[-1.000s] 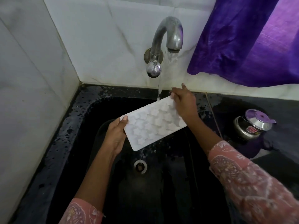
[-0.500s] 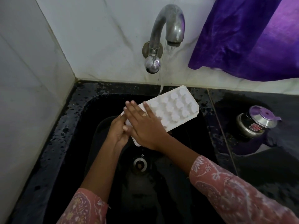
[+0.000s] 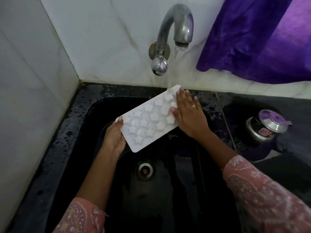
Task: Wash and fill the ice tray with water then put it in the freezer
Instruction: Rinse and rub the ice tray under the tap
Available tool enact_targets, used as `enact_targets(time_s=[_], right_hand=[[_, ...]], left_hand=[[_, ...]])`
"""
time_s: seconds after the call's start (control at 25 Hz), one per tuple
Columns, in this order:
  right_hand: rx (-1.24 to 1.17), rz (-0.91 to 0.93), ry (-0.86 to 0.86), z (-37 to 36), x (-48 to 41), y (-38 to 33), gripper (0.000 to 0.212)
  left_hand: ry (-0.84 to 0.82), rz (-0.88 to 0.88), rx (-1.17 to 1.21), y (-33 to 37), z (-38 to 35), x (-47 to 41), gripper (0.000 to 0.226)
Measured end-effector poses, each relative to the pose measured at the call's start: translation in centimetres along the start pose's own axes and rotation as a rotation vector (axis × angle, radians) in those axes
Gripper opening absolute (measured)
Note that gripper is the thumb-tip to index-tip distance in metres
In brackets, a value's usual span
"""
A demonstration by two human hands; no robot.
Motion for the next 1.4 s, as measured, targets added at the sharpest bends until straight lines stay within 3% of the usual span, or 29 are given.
enact_targets(time_s=[0.12, 0.24, 0.32, 0.44, 0.64, 0.84, 1.12, 1.24, 1.4], right_hand=[[-0.393, -0.196, -0.067, 0.2, -0.9, 1.2, 0.063], [-0.720, -0.230, -0.078, 0.5, -1.3, 0.5, 0.053], [-0.790, -0.230, -0.064, 1.0, -1.4, 0.0, 0.048], [-0.764, -0.245, -0.125, 0.5, -1.1, -0.8, 0.059], [-0.968, -0.275, -0.133, -0.6, 0.6, -2.5, 0.062], [-1.222, -0.282, -0.129, 0.0, 2.3, -3.7, 0.053], [-1.546, -0.483, -0.074, -1.1, 4.2, -2.8, 0.053], [-1.561, -0.537, -0.057, -1.3, 4.9, -2.5, 0.047], [-1.493, -0.569, -0.091, -1.6, 6.1, -2.1, 0.038]], left_hand=[[0.011, 0.008, 0.014, 0.1, 1.0, 0.5, 0.025], [0.048, 0.029, 0.042, 0.4, 2.2, 0.7, 0.026], [0.053, 0.037, 0.046, 0.7, 2.5, 0.9, 0.028], [0.029, 0.094, 0.120, 0.6, 3.0, 1.3, 0.034], [0.112, 0.191, 0.175, 0.2, 5.1, 1.4, 0.069], [0.233, 0.292, -0.027, -0.3, 7.1, 2.1, 0.053], [0.189, 0.171, 0.198, 0.6, 7.6, 1.8, 0.017], [0.177, 0.132, 0.225, 0.6, 8.0, 1.8, 0.038], [0.148, 0.067, 0.173, 0.7, 7.9, 1.6, 0.046]])
Point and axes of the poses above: each hand's wrist, its own x-axis away from the middle knuckle, its own z-axis out of the back of the hand, y = z × x, the point moved 8 cm from there along -x, towards the middle knuckle, and after that the axes turned 3 degrees about x, right-handed, at the moved point
